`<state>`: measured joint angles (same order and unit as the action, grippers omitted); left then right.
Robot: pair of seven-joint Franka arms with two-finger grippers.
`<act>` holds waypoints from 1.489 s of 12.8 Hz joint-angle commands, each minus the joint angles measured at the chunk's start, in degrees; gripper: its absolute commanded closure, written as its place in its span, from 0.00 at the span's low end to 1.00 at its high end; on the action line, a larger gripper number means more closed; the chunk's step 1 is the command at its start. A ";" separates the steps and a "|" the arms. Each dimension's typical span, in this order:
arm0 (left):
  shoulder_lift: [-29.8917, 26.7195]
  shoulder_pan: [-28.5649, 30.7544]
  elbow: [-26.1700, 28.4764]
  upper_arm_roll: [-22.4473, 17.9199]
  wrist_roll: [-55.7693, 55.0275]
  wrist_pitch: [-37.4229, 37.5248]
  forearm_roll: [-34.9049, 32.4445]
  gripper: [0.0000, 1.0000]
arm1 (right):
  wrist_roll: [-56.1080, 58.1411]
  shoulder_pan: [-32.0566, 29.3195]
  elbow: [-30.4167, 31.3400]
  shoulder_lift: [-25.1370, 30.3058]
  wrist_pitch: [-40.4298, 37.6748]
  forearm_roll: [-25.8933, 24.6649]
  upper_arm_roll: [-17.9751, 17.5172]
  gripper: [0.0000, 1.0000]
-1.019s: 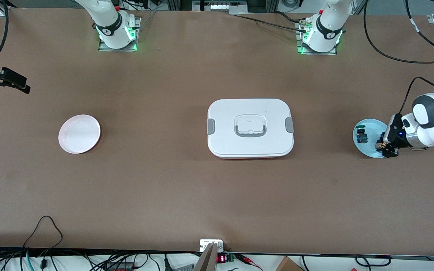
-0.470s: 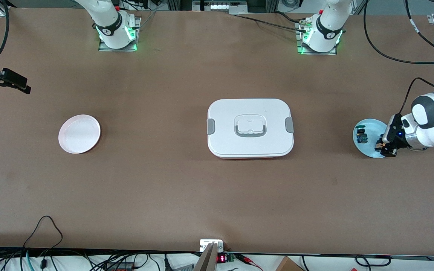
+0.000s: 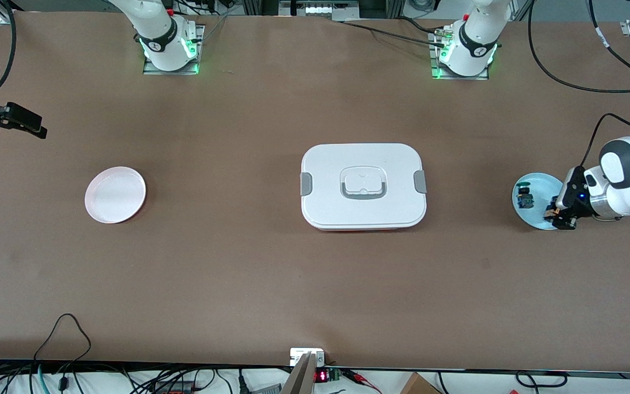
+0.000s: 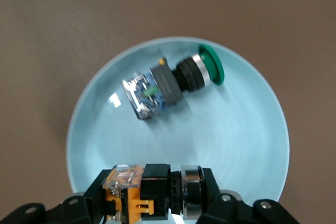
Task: Transfer orange switch to right arm and place
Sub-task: 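Lift the orange switch with the left gripper while the right gripper rises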
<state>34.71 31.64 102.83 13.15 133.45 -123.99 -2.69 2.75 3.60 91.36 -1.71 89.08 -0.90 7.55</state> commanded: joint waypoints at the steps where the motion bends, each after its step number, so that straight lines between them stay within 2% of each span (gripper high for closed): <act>1: -1.92 0.44 -6.39 2.57 -2.12 12.07 2.95 1.00 | -0.28 -0.26 -0.56 -0.13 -0.83 1.77 -0.16 0.00; 4: -4.73 0.17 -10.62 5.47 -13.27 21.92 2.95 1.00 | -0.20 0.18 -0.30 -0.14 -0.83 3.44 -0.34 0.00; 6: -5.70 0.44 -11.86 8.10 -20.91 26.93 4.17 1.00 | -0.20 1.58 -0.30 -0.14 -0.92 10.18 -0.34 0.00; 7: -6.40 0.44 -12.73 9.34 -24.61 30.44 8.27 1.00 | -0.28 1.85 -0.30 -0.22 -0.83 13.35 -0.60 0.00; 10: -6.41 0.00 -15.90 15.21 -36.55 40.30 23.20 1.00 | -0.20 1.85 0.05 -1.89 -0.92 23.71 -0.60 0.00; 12: -5.80 -0.35 -15.90 20.57 -44.48 40.33 34.80 1.00 | 0.94 1.59 -0.04 -4.17 -1.01 29.96 -0.43 0.00; 13: -5.01 -2.01 -15.82 21.99 -46.25 38.76 41.21 1.00 | 2.16 1.41 0.05 -5.14 -2.23 33.30 -0.34 0.00; 14: -4.83 -4.20 -15.55 22.09 -46.96 36.39 47.10 1.00 | 3.74 0.71 0.05 -6.10 -4.24 38.46 -0.08 0.00; 16: -4.22 -9.38 -15.20 22.18 -47.23 34.61 59.23 1.00 | 4.20 -0.61 4.07 -6.64 -4.61 49.36 -0.08 0.00; 18: -3.51 -13.78 -13.19 22.09 -47.23 30.77 72.68 1.00 | 4.29 -0.61 8.38 -6.90 -4.26 58.25 -0.08 0.00; 19: -3.51 -16.67 -13.00 22.18 -47.14 27.26 76.83 1.00 | 5.33 -0.35 9.36 -6.99 -3.83 61.94 -0.08 0.00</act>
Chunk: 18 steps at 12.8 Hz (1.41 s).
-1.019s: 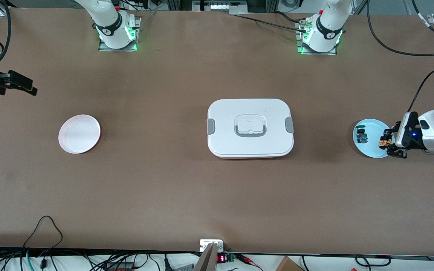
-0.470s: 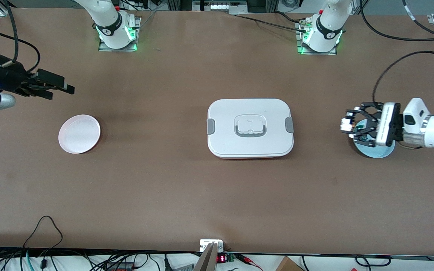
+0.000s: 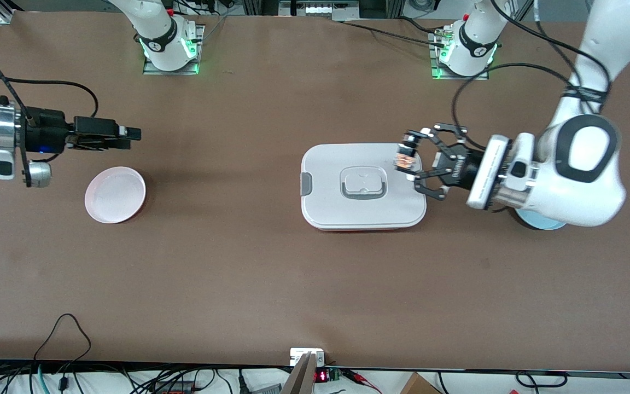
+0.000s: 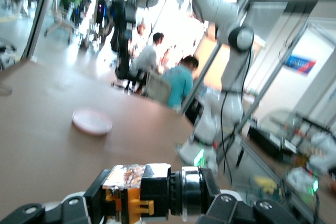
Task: Transfer orange switch to right arm and place
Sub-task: 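Carry the switch toward the right gripper while the right gripper approaches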
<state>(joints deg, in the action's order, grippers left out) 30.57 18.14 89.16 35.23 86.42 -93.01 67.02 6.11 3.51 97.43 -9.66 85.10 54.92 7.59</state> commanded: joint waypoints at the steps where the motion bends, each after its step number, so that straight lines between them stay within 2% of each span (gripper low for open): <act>1: 0.54 -5.99 0.84 0.11 -0.11 -7.67 11.50 1.00 | 4.16 0.00 3.47 0.17 0.15 9.12 -0.21 0.00; 4: 0.36 -16.62 0.14 0.19 0.06 -24.96 22.94 1.00 | 6.64 1.58 5.74 -1.50 -0.73 15.81 -0.56 0.00; 6: 0.36 -22.86 -1.44 0.19 0.15 -33.77 27.87 1.00 | 5.85 2.38 9.35 -1.85 -0.55 22.84 -0.56 0.00; 8: 0.36 -27.70 -2.32 0.11 0.41 -39.94 31.75 1.00 | 0.88 2.55 10.15 -2.55 0.06 26.02 -0.47 0.00; 11: 0.54 -30.97 -4.17 -0.33 1.29 -42.85 31.33 1.00 | -8.98 4.49 10.06 -3.35 0.15 29.71 -0.56 0.00; 13: 0.54 -31.94 -4.26 -0.42 5.83 -46.72 30.97 1.00 | -16.35 6.24 9.71 -3.53 0.15 32.96 -0.48 0.00; 18: 2.03 -33.70 -5.14 -0.60 15.96 -48.32 31.59 1.00 | -16.39 11.16 9.54 -3.53 4.27 33.32 -0.56 0.00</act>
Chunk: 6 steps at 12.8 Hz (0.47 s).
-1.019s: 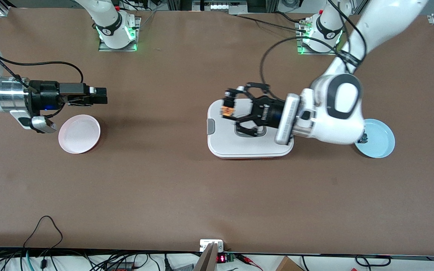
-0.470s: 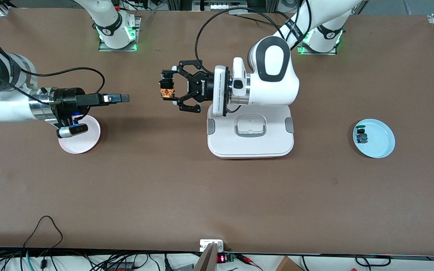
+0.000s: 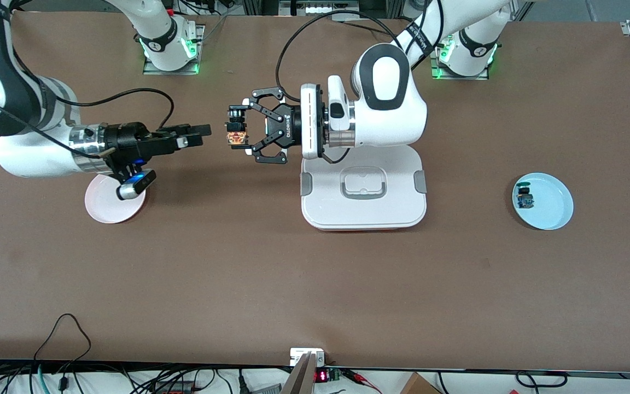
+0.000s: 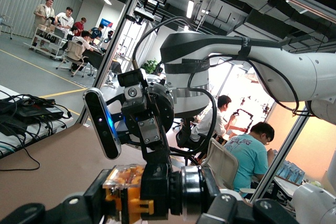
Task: Transfer orange switch to right arm and place
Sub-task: 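Carry the switch toward the right gripper while the right gripper approaches, then close the right gripper on the orange switch held by the left gripper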
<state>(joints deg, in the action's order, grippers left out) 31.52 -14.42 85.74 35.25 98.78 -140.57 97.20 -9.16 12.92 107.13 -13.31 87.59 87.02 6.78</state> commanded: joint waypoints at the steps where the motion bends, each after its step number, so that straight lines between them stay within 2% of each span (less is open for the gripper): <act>1: 1.00 -1.14 -1.72 -0.62 3.61 -0.76 1.41 1.00 | -1.21 2.28 -0.17 0.12 2.41 1.83 0.25 0.00; 6: 1.00 -1.05 -1.81 -0.62 3.70 -0.85 1.41 1.00 | 3.43 3.86 -0.17 0.12 2.85 2.19 0.25 0.00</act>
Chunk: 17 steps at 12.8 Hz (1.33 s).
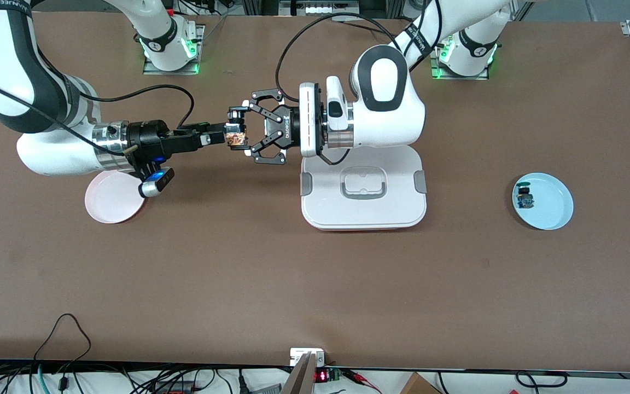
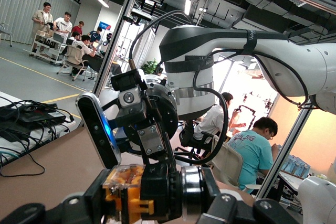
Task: Transfer orange switch to right arm and place
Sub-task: 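Close the right gripper on the orange switch held by the left gripper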
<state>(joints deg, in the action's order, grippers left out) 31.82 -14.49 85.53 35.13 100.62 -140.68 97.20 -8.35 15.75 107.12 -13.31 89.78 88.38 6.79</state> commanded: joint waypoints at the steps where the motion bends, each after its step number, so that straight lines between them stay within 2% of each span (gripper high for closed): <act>1: 0.70 -0.98 -1.68 -0.50 1.86 -0.73 1.41 1.00 | 4.38 1.29 -0.07 0.12 0.66 0.49 0.25 0.00; 5: 0.70 -0.90 -1.59 -0.50 1.86 -0.73 1.41 1.00 | 10.45 1.74 0.10 -0.14 0.92 0.22 0.25 0.00; 11: 0.70 -0.90 -1.59 -0.50 1.86 -0.73 1.50 1.00 | 11.34 1.65 0.19 -0.58 1.09 1.01 0.16 0.00; 13: 0.79 -0.90 -1.68 -0.50 1.77 -0.73 1.50 1.00 | 11.34 1.74 0.45 -0.67 0.83 3.10 0.16 0.00; 17: 0.79 -0.90 -1.59 -0.50 1.77 -0.73 1.59 0.99 | 12.13 2.43 0.45 -1.20 0.92 4.08 0.16 0.00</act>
<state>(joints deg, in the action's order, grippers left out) 31.92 -14.49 85.51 35.07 100.65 -140.72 97.20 2.27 17.12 107.23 -14.24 90.47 90.62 6.78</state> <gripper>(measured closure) 0.278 0.000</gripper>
